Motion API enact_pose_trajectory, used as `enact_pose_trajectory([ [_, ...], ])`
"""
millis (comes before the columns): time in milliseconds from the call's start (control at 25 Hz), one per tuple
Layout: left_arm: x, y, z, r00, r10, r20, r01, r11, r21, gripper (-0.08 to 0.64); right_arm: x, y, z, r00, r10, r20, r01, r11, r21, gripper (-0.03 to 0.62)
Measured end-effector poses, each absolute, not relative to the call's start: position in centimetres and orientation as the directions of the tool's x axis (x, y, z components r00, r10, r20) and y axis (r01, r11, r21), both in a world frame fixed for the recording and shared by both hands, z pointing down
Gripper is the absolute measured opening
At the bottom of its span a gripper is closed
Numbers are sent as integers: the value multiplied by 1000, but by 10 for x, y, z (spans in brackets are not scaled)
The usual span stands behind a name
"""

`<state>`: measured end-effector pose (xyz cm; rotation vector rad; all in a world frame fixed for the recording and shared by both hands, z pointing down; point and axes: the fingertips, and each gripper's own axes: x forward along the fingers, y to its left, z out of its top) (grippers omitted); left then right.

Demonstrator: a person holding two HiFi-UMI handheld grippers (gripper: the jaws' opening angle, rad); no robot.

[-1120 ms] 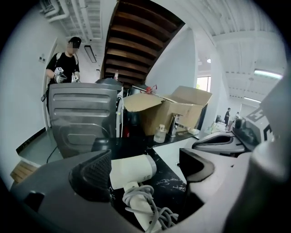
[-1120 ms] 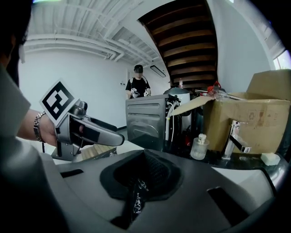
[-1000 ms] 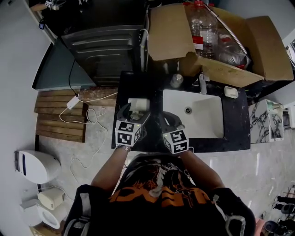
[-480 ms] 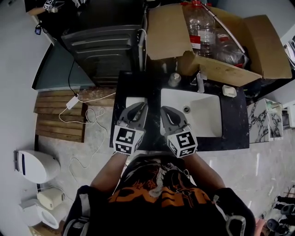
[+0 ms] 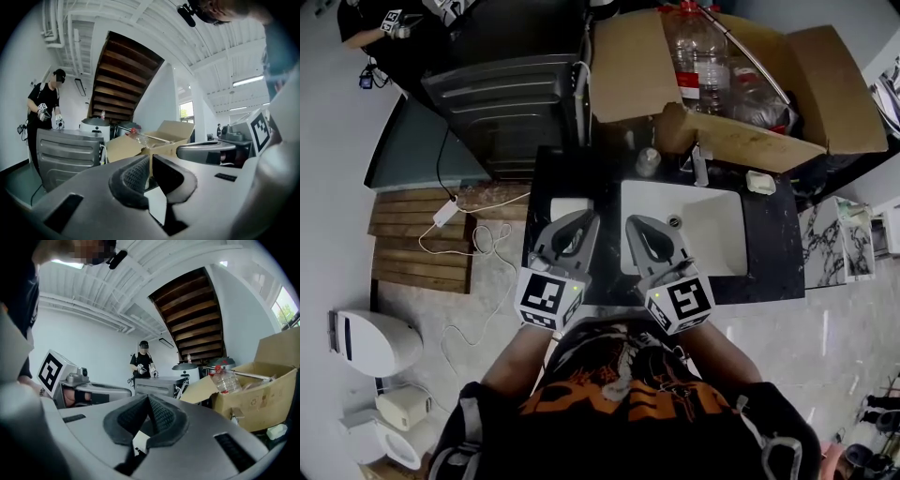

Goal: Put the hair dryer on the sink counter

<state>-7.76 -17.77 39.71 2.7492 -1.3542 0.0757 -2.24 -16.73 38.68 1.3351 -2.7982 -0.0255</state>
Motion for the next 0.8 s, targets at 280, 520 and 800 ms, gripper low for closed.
enact_pose_trajectory([
  [280, -56, -148, 345, 683, -730, 13, -730, -682, 39, 23, -16, -152, 338, -655, -753, -58, -753, 657, -28, 14],
  [520, -55, -139, 329, 666, -746, -20, -745, -666, 25, 23, -13, -139, 311, -662, -740, -116, -746, 665, 16, 14],
  [800, -63, -138, 320, 639, -768, -37, -767, -640, 34, 23, -6, -133, 309, -661, -741, -121, -749, 662, 40, 14],
])
